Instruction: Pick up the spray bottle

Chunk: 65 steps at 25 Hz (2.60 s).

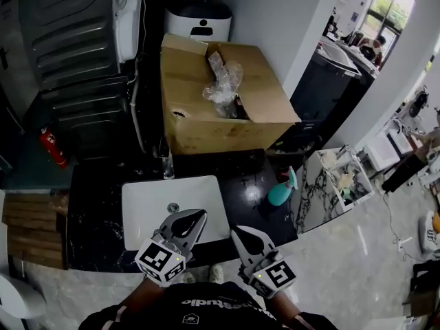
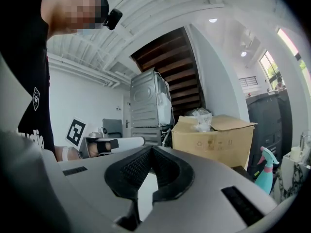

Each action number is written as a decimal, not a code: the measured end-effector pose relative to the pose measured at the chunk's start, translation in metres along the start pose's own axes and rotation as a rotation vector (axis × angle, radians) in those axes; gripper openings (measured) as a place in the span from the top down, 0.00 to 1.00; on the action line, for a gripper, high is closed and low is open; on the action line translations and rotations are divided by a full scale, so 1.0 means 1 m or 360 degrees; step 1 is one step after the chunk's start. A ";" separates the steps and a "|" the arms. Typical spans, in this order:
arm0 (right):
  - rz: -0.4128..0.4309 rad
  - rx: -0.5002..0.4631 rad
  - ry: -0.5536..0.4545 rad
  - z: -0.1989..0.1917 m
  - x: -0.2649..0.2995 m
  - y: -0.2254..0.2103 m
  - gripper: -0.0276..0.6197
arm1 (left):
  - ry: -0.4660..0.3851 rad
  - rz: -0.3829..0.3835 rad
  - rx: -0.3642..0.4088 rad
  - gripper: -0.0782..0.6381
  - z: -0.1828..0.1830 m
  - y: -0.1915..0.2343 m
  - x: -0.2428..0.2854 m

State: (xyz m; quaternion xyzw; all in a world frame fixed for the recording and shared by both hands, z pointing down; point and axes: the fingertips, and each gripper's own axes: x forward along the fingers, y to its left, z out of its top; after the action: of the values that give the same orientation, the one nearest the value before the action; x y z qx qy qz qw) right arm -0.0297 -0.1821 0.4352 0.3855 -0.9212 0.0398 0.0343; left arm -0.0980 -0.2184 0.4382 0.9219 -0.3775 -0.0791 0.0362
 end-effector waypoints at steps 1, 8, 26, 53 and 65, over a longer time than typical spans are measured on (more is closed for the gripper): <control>-0.0004 -0.0006 -0.0013 0.002 -0.001 -0.006 0.90 | 0.0001 0.0004 -0.0004 0.87 0.000 -0.001 0.005; -0.0100 -0.0036 -0.0085 0.017 -0.013 -0.064 0.90 | 0.0014 -0.0003 0.0019 0.87 0.001 -0.007 0.034; -0.0574 -0.0070 -0.0103 -0.012 -0.052 -0.290 0.62 | 0.0112 0.0086 0.0021 0.87 -0.020 0.003 0.097; -0.0563 -0.0023 0.0142 -0.099 -0.015 -0.379 0.80 | 0.0207 0.0192 0.0036 0.87 -0.036 0.016 0.131; -0.0298 -0.0104 0.0054 -0.017 0.023 -0.286 0.80 | 0.0127 0.0283 0.0085 0.87 -0.015 0.022 0.088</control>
State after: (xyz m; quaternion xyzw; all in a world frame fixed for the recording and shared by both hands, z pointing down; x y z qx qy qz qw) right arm 0.1588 -0.3965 0.4681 0.4679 -0.8812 0.0130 0.0660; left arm -0.0483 -0.2960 0.4456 0.8879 -0.4580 -0.0287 0.0335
